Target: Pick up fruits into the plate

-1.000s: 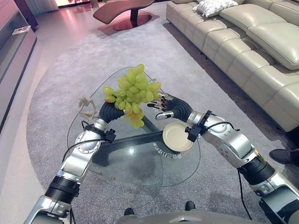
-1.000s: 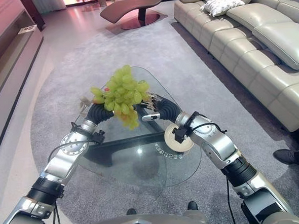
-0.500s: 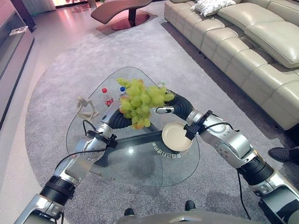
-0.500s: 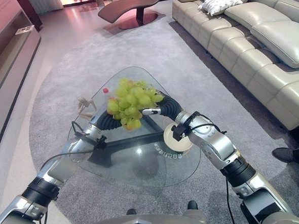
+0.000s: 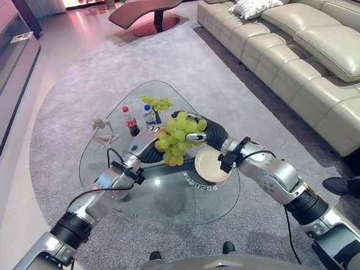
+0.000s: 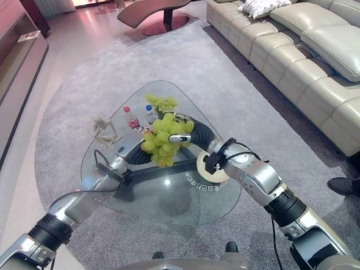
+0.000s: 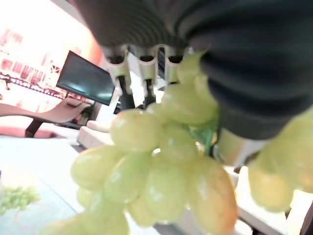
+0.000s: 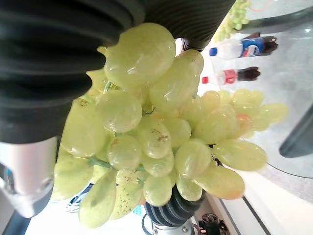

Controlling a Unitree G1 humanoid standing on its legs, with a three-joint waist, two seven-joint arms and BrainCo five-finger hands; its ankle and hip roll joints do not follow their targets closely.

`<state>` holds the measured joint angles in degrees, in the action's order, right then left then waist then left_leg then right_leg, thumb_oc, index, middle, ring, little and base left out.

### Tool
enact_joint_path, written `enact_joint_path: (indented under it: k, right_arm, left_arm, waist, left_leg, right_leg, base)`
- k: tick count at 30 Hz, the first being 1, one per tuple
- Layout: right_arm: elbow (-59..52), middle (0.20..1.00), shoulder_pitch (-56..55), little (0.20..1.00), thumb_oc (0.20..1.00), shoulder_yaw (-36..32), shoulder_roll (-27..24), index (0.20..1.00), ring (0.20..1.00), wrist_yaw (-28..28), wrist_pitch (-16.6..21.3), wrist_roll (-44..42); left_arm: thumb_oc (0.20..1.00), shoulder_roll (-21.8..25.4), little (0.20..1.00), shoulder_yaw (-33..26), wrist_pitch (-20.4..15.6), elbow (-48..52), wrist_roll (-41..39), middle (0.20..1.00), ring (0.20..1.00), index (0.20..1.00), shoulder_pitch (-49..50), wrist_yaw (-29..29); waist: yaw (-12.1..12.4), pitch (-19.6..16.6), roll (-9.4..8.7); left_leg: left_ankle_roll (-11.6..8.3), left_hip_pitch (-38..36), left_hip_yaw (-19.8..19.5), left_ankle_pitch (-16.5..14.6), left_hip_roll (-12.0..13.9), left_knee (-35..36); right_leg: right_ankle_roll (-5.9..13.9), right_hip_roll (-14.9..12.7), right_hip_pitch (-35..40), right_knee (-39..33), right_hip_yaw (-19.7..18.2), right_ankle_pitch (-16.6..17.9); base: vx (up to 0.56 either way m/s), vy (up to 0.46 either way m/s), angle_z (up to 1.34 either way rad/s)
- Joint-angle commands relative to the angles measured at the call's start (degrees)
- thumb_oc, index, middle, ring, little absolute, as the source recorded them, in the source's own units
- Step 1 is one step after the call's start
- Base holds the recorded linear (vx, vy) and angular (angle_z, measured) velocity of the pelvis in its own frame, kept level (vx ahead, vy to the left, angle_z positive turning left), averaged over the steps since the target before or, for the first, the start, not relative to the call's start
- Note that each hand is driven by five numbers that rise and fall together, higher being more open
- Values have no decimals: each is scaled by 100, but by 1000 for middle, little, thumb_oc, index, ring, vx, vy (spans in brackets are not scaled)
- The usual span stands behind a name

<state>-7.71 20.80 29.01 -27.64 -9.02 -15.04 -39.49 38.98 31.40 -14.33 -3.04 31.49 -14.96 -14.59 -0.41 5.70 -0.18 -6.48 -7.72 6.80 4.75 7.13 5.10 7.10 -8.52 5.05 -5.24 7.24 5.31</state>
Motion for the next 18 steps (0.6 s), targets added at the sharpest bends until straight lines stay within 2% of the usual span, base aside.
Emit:
enact_joint_path:
  k: [1,6,9,10,11,18]
  right_arm:
    - [-597,1000,706,1000,1000,462,583,1000,1000,-231,25,-435]
    - [-582,1000,708,1000,1000,615,655,1000,1000,-333,-204,-331]
    - [-598,1000,658,1000,1000,671,618,1000,1000,-386,-242,-247]
    - [-615,542,648,542,542,673,589,542,542,-343,-216,-244]
    - [-609,200,657,200,200,667,575,200,200,-305,-130,-218]
    - [-600,200,706,200,200,548,652,200,200,-176,98,47]
  left_arm:
    - [200,-178,200,272,-52,-117,26,200,200,200,-1165,-357]
    - [200,-246,200,194,219,-157,113,200,200,200,-1254,-737]
    - [200,-253,200,77,311,-114,168,200,200,200,-1284,-757]
    - [200,-226,200,43,359,-57,184,200,200,200,-1314,-691]
    - [200,-211,200,50,376,-50,182,200,200,200,-1334,-667]
    - [200,-244,200,154,435,-36,96,200,200,200,-1421,-394]
  waist:
    - [-22,-94,-165]
    - [-23,-88,-176]
    - [-13,-81,-193]
    - [-8,-81,-202]
    - [-10,-85,-206]
    - [-44,-93,-184]
  left_leg:
    - [233,128,-15,-781,-153,-314]
    - [227,120,-29,-757,-127,-292]
    - [231,116,-59,-759,-129,-294]
    - [228,117,-74,-756,-131,-288]
    - [226,114,-78,-752,-130,-282]
    - [222,91,-66,-749,-130,-258]
  right_leg:
    - [124,-69,137,385,164,-645]
    - [106,-33,136,432,131,-689]
    - [89,-13,156,441,111,-711]
    - [89,-12,163,430,112,-707]
    - [92,-14,165,424,118,-701]
    - [106,-34,180,384,136,-679]
  base:
    - [0,0,0]
    - [0,0,0]
    - [0,0,0]
    - [0,0,0]
    - [0,0,0]
    - [0,0,0]
